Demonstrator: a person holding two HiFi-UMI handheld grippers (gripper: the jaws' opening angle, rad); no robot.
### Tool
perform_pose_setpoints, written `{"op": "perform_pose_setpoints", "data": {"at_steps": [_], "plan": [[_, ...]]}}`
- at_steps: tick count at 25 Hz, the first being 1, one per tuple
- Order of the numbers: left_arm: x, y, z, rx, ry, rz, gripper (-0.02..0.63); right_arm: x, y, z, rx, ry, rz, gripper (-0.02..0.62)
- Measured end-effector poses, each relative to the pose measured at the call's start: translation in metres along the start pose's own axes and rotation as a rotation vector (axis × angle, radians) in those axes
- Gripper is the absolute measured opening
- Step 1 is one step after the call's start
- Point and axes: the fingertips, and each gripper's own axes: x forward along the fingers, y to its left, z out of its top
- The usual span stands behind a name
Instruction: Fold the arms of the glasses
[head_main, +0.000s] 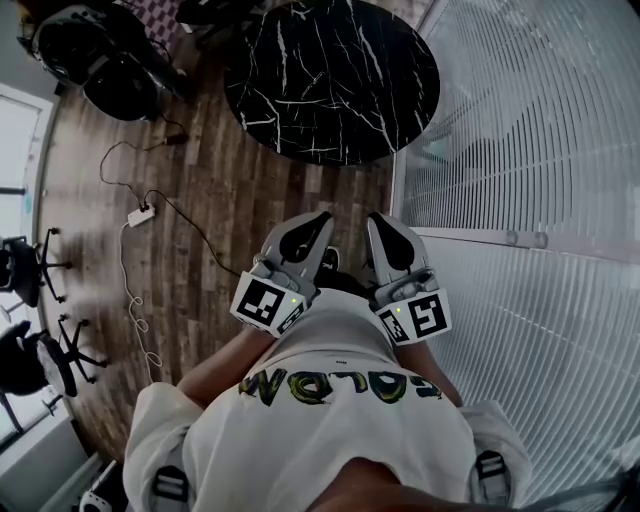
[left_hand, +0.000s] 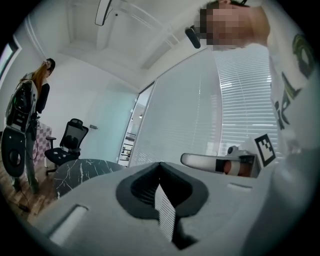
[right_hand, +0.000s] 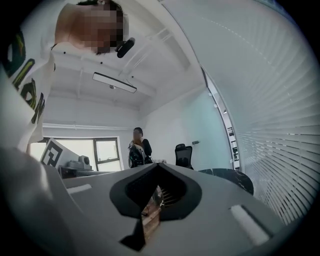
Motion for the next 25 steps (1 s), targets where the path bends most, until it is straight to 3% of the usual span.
{"op": "perform_pose_setpoints", "data": {"at_steps": [5, 11, 25], "plan": [[0.015, -0.011, -0.014, -0.008, 0.018, -0.009, 0.001, -0.013, -0.022, -0.01, 0.066, -0.007, -0.025, 0.002], [0.033, -0.003, -0.012, -0.006, 0.027, 0.012, 0.002, -0.013, -0.041, -0.01, 0.066, 0.002, -0.039, 0.003], [0.077, 0.079, 0.001, -0.011, 0.025, 0.052, 0.002, 0.074, -0.073, -0.015, 0.067, 0.022, -0.015, 0.003]]}}
